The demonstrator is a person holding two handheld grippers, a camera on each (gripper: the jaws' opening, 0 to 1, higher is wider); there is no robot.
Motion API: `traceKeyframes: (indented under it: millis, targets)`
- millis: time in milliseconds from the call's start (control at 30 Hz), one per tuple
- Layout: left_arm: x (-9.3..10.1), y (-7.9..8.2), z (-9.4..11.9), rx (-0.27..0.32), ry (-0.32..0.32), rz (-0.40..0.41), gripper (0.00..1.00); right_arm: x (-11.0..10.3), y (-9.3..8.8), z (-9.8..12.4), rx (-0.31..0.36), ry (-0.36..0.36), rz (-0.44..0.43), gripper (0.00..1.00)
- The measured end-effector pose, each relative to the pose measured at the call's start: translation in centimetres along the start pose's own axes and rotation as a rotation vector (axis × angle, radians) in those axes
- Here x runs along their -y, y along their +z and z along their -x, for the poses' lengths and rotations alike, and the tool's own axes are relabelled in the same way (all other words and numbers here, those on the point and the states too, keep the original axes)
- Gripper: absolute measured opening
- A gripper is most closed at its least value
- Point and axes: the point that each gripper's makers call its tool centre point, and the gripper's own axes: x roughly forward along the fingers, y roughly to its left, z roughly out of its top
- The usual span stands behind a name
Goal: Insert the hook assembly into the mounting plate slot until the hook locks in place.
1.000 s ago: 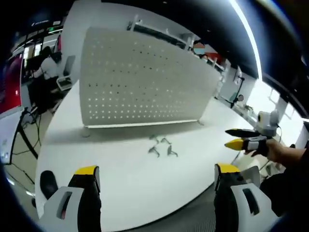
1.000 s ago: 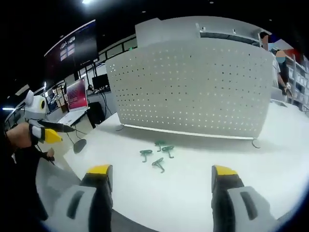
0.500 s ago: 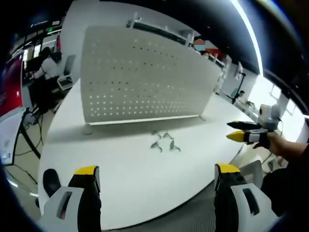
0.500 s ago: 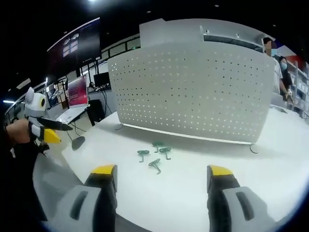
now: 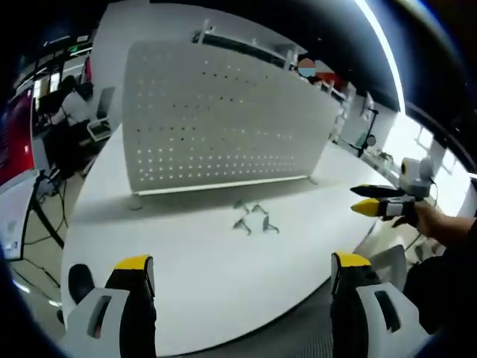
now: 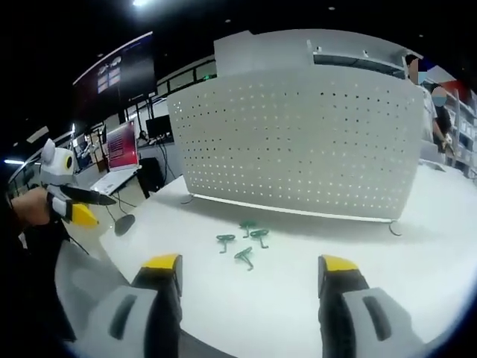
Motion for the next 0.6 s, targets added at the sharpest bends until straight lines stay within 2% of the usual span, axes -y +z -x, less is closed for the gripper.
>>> traceKeyframes:
  millis: [67,233,467,600]
  targets:
    - [0.2,0.0,0.0,0.000,-0.003,0.000,1.00,0.0,0.4,0.1,0.020,0.009,-0.017,0.68]
    - [0.5,-0.6,-0.3,-0.027,-0.005,-0.011,1.00,0.0,-0.2,-0.3,-0.003,0.011,-0.016,0.65]
    - [0.3,-0.7,-0.4,-0.037,0.004,-0.013,1.00,-0.1,-1.1,-1.1,-0.038,0.031,0.016,0.60]
    - [0.6,-0.6,-0.7,-0.045,0.005,-0.004,1.00,0.3,-2.1,-1.6,-0.080,0.036,-0.028,0.49]
